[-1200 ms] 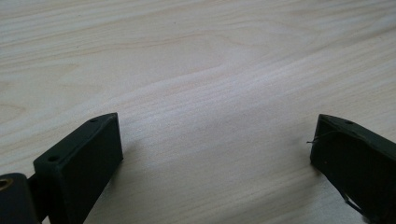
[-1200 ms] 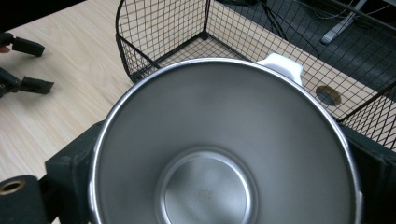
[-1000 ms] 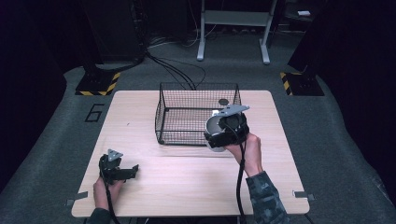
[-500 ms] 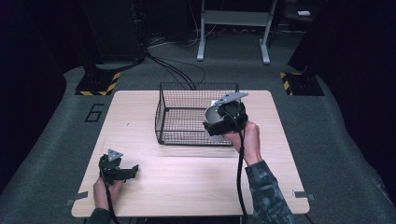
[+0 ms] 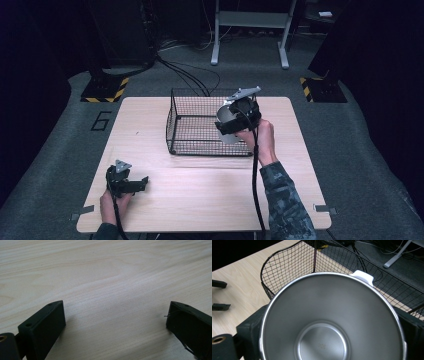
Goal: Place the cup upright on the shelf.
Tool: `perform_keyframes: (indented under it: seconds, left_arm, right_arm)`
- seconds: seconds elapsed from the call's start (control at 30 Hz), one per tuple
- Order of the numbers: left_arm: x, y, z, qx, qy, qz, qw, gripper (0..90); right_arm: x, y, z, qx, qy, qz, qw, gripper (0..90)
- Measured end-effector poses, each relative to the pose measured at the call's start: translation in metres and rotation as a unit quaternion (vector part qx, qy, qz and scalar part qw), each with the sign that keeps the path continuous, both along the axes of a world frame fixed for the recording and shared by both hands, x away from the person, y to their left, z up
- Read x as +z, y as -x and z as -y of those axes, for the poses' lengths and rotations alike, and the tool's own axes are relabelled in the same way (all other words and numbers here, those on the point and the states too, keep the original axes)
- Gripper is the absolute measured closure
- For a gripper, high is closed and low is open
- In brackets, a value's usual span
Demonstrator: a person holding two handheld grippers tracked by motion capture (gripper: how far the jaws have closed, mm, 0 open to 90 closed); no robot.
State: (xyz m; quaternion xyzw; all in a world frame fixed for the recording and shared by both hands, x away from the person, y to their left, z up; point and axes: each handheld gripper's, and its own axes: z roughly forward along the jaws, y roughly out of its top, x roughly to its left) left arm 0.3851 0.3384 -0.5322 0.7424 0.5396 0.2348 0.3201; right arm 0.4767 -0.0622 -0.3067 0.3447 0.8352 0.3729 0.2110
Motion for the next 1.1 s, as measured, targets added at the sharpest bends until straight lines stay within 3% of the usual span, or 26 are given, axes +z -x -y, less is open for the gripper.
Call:
perform_keyframes:
  seconds: [0.43, 0.5, 0.93, 1.1]
  left_arm:
    - [0.000, 0.000, 0.000, 0.000, 0.000, 0.000, 1.0000, 2.2]
    - [0.000, 0.000, 0.000, 0.000, 0.000, 0.000, 1.0000, 2.2]
    - [0.000, 0.000, 0.000, 0.000, -0.001, 0.000, 1.0000, 2.2]
    - [0.000, 0.000, 0.000, 0.000, -0.001, 0.000, 1.0000, 2.2]
  right_arm:
    - [-0.006, -0.023, -0.013, -0.005, 0.000, -0.022, 0.9998, 5.5]
    - [-0.007, -0.028, -0.015, 0.004, 0.007, -0.018, 0.9998, 5.5]
    - [-0.014, -0.052, -0.021, -0.001, 0.017, -0.032, 0.9993, 5.5]
    - [-0.020, -0.060, -0.022, -0.013, 0.008, -0.047, 0.9988, 5.5]
